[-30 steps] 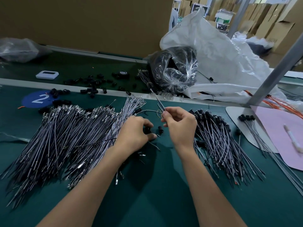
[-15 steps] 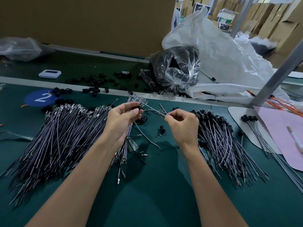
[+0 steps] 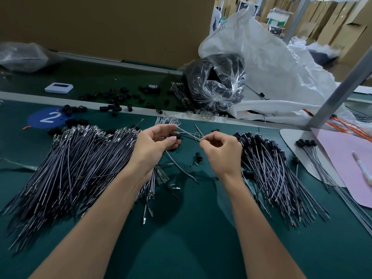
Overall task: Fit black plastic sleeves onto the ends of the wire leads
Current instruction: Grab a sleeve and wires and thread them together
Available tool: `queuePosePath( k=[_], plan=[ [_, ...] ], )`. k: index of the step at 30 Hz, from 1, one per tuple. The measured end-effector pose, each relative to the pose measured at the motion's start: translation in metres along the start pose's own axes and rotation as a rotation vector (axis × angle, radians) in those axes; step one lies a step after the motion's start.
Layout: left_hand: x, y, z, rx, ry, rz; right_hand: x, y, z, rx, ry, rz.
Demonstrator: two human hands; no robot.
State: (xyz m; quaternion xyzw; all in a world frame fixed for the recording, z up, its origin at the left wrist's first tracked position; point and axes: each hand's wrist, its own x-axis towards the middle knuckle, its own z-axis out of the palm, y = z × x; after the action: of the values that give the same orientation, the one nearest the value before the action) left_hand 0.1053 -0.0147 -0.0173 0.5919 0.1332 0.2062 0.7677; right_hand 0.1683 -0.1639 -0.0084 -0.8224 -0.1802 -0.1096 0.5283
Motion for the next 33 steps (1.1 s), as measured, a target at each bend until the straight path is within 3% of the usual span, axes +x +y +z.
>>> queuePosePath(
  k=[16,33],
  plan=[
    [-0.0016,-0.0019,0.0020,0.043,-0.047,0.053,0.0009,0.0063,0.0042,0.067,-0.125,0.014],
    [-0.0036,-0.0037,0.0057,-0.038,-0.068,0.067,0.0027,0.0083,0.0027,0.100,-0.093,0.038]
  ],
)
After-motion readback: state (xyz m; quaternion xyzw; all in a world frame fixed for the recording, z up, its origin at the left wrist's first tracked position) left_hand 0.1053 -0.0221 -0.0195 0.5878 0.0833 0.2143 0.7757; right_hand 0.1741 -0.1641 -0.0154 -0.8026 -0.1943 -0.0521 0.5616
